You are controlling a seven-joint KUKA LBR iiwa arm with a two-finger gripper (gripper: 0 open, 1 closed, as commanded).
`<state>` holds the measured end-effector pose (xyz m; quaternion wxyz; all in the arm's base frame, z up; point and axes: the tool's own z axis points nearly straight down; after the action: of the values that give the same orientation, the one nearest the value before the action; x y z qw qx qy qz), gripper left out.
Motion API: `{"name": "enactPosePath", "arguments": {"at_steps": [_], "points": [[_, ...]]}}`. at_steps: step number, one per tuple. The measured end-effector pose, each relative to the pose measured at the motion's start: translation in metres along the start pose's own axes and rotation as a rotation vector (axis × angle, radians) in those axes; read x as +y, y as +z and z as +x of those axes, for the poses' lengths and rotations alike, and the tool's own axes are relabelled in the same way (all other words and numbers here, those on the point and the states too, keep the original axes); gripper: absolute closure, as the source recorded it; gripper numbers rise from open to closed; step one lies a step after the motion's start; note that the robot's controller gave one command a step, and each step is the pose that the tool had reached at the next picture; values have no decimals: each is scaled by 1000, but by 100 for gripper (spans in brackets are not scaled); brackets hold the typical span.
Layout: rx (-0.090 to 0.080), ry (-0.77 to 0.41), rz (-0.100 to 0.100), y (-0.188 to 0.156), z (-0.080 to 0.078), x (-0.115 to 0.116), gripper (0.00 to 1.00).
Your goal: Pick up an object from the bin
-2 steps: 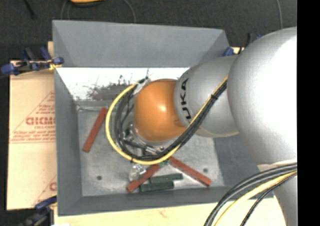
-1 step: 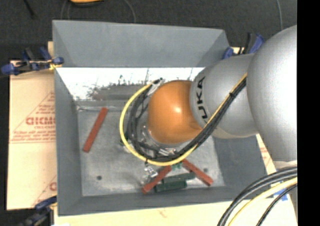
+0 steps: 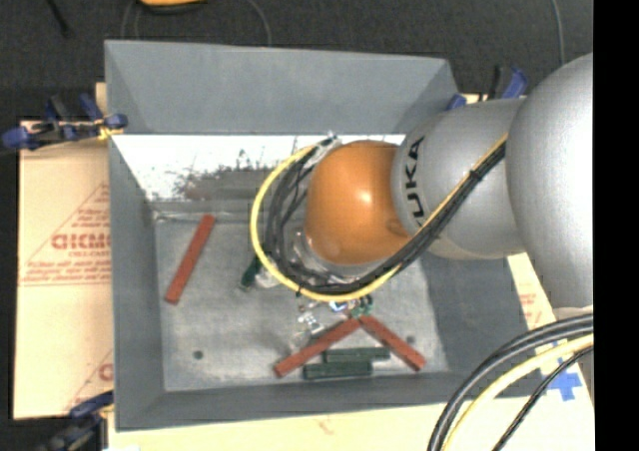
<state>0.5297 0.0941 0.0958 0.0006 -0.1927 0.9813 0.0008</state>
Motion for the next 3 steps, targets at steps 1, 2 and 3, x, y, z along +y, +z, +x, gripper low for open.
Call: {"name": "enactPosePath", "arguments": {"at_steps": [1, 2, 3], "points": [[-5, -144, 2, 2, -3, -59, 0], [-1, -95, 2, -14, 42, -86, 0], [0, -292, 11, 11, 76, -83, 100]]}}
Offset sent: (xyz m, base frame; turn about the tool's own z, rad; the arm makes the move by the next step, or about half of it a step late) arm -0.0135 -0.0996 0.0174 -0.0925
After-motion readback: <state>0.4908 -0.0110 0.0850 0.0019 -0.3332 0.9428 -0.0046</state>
